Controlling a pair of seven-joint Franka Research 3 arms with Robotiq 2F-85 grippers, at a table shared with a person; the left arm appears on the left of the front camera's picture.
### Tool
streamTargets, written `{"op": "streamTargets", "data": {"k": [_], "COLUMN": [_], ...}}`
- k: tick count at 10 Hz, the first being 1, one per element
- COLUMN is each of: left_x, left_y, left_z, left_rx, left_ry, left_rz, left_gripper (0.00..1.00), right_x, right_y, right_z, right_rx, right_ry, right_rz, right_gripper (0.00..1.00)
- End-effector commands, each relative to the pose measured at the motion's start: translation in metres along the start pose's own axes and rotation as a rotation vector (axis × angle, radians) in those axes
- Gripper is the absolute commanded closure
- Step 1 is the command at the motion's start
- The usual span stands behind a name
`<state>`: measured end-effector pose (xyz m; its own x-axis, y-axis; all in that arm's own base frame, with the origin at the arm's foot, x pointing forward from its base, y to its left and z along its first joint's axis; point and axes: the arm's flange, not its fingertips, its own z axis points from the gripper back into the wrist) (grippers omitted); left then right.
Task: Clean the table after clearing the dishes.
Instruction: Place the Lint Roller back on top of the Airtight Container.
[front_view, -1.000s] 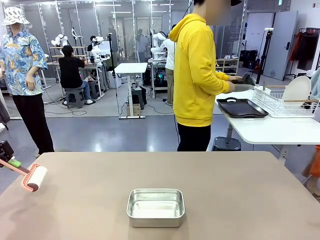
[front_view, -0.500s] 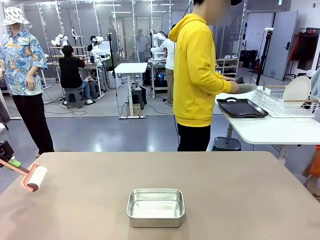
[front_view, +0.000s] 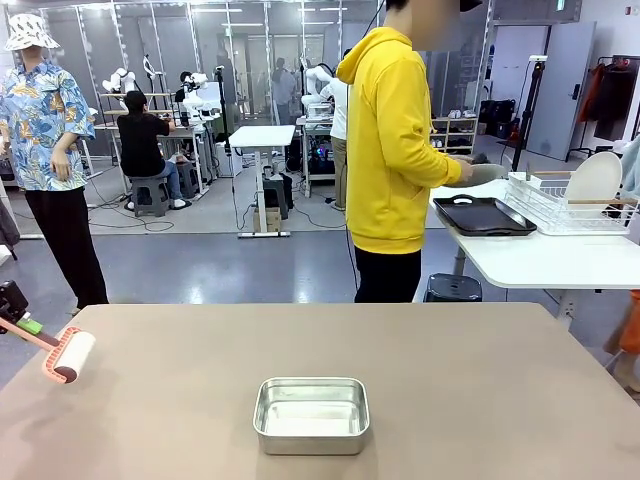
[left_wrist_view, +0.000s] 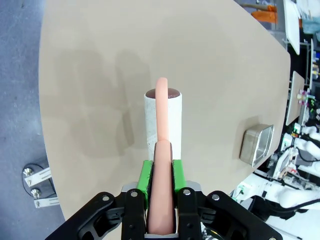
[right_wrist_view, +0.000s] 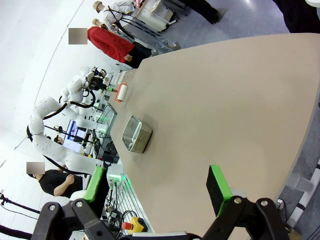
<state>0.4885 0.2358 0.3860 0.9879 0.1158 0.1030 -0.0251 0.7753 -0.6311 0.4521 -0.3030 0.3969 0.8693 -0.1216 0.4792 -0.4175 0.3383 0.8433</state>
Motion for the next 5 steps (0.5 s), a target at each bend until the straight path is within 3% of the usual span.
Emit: {"op": "streamTargets", "data": {"k": [1, 3, 5], "left_x": [-0.004, -0.014, -0.018], "left_y": [-0.035, -0.08, -0.163], "left_z": [0.02, 0.038, 0.036], "left_rx": [0.053, 0.152, 0.315], "left_ry": [-0.015, 0.008, 0.041], "left_rz": [-0.196, -0.416, -0.72], "left_gripper": [0.79, 0.79, 0.79], "right_x": [-0.003, -0.003, -0.003], "right_y": [0.005, 0.005, 0.005], "right_z": [-0.003, -0.003, -0.003], "right_rx": [0.005, 0.005, 0.005], "right_ry": [-0.009, -0.009, -0.009], "right_rz": [0.006, 0.006, 0.006], "right_gripper": [0.0, 0.0, 0.0]}}
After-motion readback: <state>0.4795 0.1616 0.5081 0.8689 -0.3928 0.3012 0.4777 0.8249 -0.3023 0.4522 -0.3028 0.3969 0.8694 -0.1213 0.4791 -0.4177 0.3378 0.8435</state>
